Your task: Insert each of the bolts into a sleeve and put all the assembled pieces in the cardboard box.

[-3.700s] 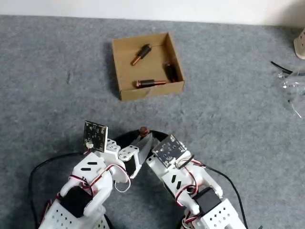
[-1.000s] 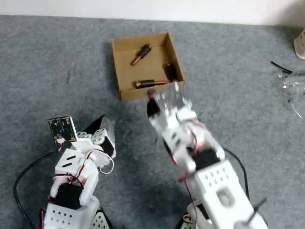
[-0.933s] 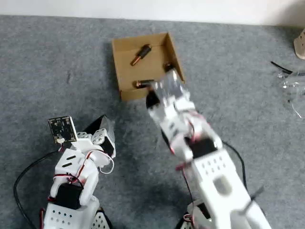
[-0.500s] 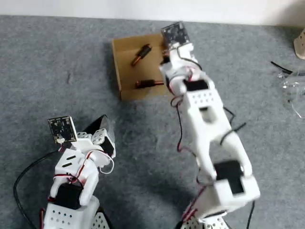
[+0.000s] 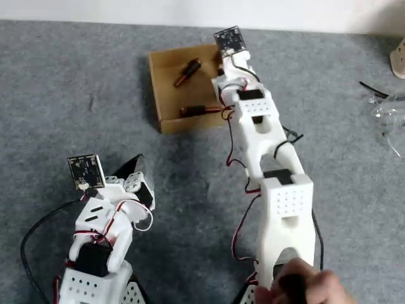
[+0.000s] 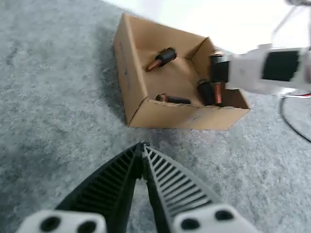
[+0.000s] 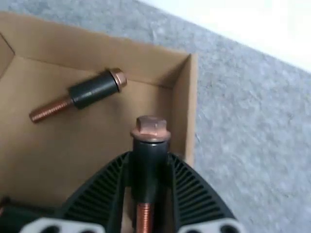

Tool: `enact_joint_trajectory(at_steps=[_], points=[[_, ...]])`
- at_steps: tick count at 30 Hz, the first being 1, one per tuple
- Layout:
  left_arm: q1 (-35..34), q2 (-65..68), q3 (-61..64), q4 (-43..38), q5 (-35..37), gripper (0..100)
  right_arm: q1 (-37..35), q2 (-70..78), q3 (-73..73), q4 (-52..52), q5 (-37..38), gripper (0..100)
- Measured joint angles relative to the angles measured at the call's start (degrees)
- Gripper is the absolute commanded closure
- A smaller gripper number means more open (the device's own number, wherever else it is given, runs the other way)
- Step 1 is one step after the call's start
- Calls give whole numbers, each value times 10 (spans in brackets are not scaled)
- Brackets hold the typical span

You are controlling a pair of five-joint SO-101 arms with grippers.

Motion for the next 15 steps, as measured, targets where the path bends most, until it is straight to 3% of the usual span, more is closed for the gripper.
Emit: enact_joint_trajectory(at_steps=[6, 12, 15], points=[[-3, 0, 4, -8, -1, 993, -2, 69, -91, 32, 0, 982], [-2, 0, 4, -8, 0, 993, -3, 110, -174, 100, 0, 765], [-2, 0, 4, -8, 0, 993, -5, 120, -200, 137, 1, 714]])
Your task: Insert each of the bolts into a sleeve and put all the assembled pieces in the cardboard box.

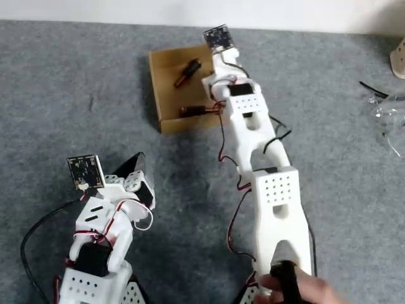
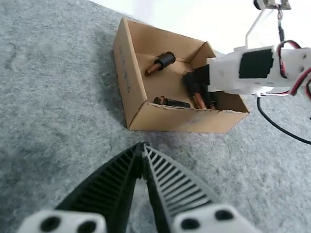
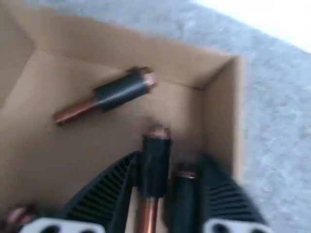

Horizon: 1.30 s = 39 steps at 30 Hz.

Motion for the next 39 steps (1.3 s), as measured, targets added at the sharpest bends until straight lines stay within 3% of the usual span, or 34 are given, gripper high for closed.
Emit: enact_joint_trajectory(at_steps=[14, 19, 27, 33, 39], points=[[-1, 0, 0, 0, 0, 993, 3, 2, -146, 170, -30, 714], [0, 0, 0, 0, 0, 993, 11, 2, -280, 277, -76, 714], [1, 0, 0, 0, 0, 993, -10, 0, -492, 487, -81, 714], [-1, 0, 6, -1, 0, 993, -53, -6, -507, 593, -83, 714], [-1, 0, 7, -1, -1, 993, -58, -102, -508, 616, -84, 714]])
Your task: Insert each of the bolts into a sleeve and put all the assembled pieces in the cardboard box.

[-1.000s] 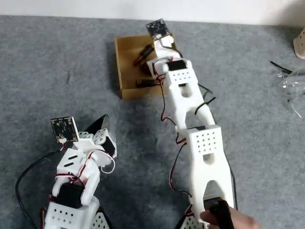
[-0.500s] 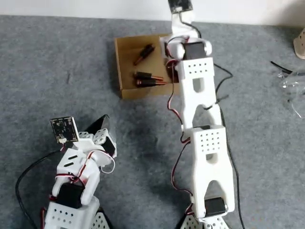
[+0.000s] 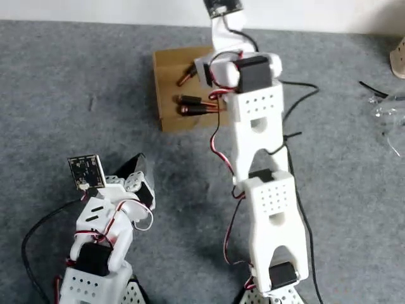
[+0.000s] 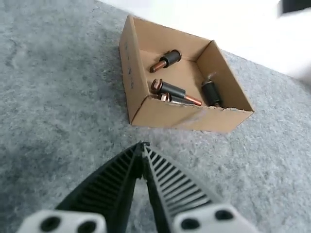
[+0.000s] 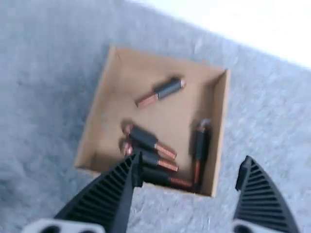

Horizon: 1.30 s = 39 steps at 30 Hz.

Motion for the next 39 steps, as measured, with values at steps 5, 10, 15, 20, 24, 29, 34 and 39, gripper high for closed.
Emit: enact_joint_trajectory(at_steps=[5, 10, 15, 20, 24, 29, 34, 39], points=[[1, 0, 0, 0, 0, 993, -2, -96, -1, 0, 0, 714], [0, 0, 0, 0, 0, 993, -3, -180, -7, 1, 0, 714], [0, 0, 0, 0, 0, 993, -4, -246, -7, 2, 0, 714], [0, 0, 0, 0, 0, 993, -3, -320, 11, 2, 0, 714], [0, 0, 0, 0, 0, 993, -5, -419, 149, 2, 0, 714], [0, 0, 0, 0, 0, 993, -5, -550, 350, 2, 0, 714], [1, 0, 0, 0, 0, 993, -5, -687, 528, 2, 0, 714], [0, 0, 0, 0, 0, 993, -9, -807, 719, -9, 0, 714]])
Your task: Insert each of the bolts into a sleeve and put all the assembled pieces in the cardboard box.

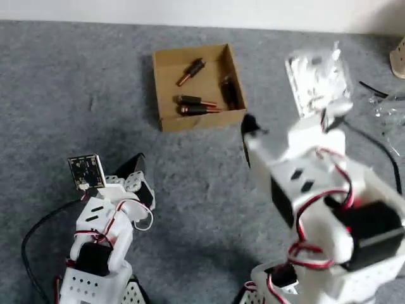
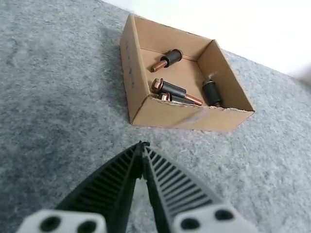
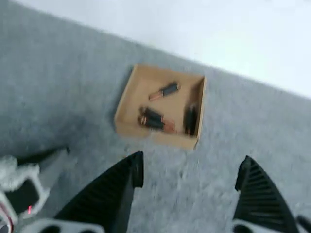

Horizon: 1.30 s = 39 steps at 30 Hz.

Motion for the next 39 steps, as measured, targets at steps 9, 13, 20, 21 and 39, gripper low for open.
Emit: enact_joint_trajectory(at_steps=[9, 13, 20, 21, 39], points=[[0, 0, 0, 0, 0, 993, -1, -279, 447, -193, -1, 714], [-1, 0, 0, 0, 0, 993, 0, -434, 642, -296, -1, 714], [-1, 0, 0, 0, 0, 993, 0, -656, 909, -425, -1, 714], [-1, 0, 0, 0, 0, 993, 4, -666, 937, -439, -1, 714], [-37, 0, 0, 145, -205, 994, 141, -665, 1178, -566, -1, 714]])
